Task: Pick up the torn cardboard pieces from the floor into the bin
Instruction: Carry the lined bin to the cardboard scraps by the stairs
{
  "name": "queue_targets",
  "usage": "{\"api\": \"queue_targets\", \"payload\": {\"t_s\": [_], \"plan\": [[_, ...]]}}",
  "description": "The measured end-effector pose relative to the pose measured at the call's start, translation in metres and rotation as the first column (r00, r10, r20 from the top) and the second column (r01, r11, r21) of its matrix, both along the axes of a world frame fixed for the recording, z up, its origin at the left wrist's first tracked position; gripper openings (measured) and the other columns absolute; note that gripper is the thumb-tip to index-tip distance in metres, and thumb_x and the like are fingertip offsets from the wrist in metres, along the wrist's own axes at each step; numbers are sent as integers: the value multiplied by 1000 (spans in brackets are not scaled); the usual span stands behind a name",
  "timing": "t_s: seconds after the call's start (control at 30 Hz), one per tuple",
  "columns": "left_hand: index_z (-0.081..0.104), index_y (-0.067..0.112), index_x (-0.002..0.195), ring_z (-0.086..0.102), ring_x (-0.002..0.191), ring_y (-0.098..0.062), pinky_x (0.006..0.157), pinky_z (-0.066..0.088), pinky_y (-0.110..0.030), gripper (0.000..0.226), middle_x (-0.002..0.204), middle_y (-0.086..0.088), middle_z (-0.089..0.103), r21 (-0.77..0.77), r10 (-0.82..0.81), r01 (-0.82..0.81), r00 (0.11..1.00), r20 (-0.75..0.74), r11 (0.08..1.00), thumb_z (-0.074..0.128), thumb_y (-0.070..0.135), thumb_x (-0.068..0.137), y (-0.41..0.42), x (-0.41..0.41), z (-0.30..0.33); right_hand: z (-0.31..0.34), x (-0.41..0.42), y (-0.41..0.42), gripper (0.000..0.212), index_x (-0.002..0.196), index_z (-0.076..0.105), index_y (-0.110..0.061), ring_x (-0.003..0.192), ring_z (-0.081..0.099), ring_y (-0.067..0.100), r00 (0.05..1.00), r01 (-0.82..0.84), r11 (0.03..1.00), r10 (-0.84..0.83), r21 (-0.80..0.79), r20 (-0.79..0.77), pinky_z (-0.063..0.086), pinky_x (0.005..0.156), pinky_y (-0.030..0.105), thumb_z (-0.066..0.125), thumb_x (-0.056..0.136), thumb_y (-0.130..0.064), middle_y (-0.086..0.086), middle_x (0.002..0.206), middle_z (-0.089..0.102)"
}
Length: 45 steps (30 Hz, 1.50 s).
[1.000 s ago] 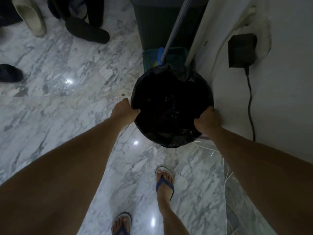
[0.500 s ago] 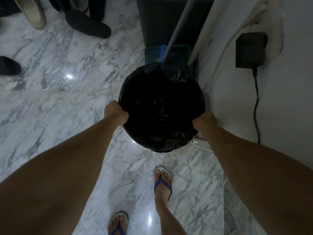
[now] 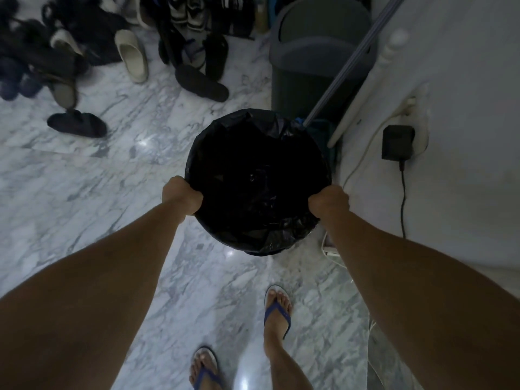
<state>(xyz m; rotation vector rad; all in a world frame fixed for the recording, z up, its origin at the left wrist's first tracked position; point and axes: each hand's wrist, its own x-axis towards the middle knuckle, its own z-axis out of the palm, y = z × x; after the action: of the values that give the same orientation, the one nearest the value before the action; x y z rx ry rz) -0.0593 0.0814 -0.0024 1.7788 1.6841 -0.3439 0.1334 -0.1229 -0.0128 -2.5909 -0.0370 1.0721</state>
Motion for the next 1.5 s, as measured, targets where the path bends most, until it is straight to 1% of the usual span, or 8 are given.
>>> {"api": "queue_targets", "payload": {"t_s": [0.2,0.33,0.47,0.63,0.8,0.97,1.13,1.5], "plan": [[62,-4,100,67,83,-36,75,60,-45,26,96,-19,66,44,72,-76,994,85,996,53,3,77,19,-47,70,70,-26,33,31,66,43,-10,80,54,26,997,-75,993,72,90,30,48,74,33,57,93,-10,14,82,54],[61,-6,94,65,84,-35,70,58,-38,20,90,-18,63,81,108,-121,984,142,989,52,2,77,30,-91,122,124,-59,58,13,92,52,-3,79,52,29,992,-111,983,101,143,71,44,69,33,59,92,-14,16,90,53],[58,-4,92,63,80,-32,53,45,-30,18,86,-16,60,105,123,-143,976,177,984,51,3,77,36,-140,168,168,-99,80,37,122,53,9,103,61,39,977,-188,971,170,151,126,52,85,41,57,93,-15,23,116,61],[60,-6,98,64,84,-35,60,49,-33,25,86,-18,60,137,224,-258,948,226,956,52,4,76,46,-228,223,229,-167,114,13,97,50,1,86,54,33,936,-322,933,289,160,201,44,71,36,53,97,-12,20,95,53],[62,-8,94,67,86,-39,78,59,-50,20,91,-24,65,139,336,-397,883,329,907,56,-1,76,42,-325,267,279,-241,143,30,113,58,10,93,61,37,892,-430,875,372,224,259,47,71,35,56,94,-13,20,97,58],[63,-13,92,67,86,-42,75,59,-54,23,95,-29,65,145,443,-539,794,416,830,57,-5,71,24,-436,301,317,-335,166,18,77,49,-2,64,50,27,834,-537,800,456,267,310,42,59,34,58,91,-9,12,73,50],[57,-12,76,64,70,-38,65,57,-41,10,72,-21,57,148,555,-681,686,470,717,57,-6,68,0,-557,331,353,-445,187,12,95,52,-2,87,58,33,712,-699,658,604,281,358,44,70,34,58,89,-11,13,87,54],[59,-5,75,61,64,-30,69,58,-52,15,68,-18,55,130,737,-894,430,521,429,62,0,61,-70,-788,348,383,-682,233,11,92,55,1,82,53,32,444,-894,361,798,266,407,44,68,35,58,87,-9,15,84,52]]}}
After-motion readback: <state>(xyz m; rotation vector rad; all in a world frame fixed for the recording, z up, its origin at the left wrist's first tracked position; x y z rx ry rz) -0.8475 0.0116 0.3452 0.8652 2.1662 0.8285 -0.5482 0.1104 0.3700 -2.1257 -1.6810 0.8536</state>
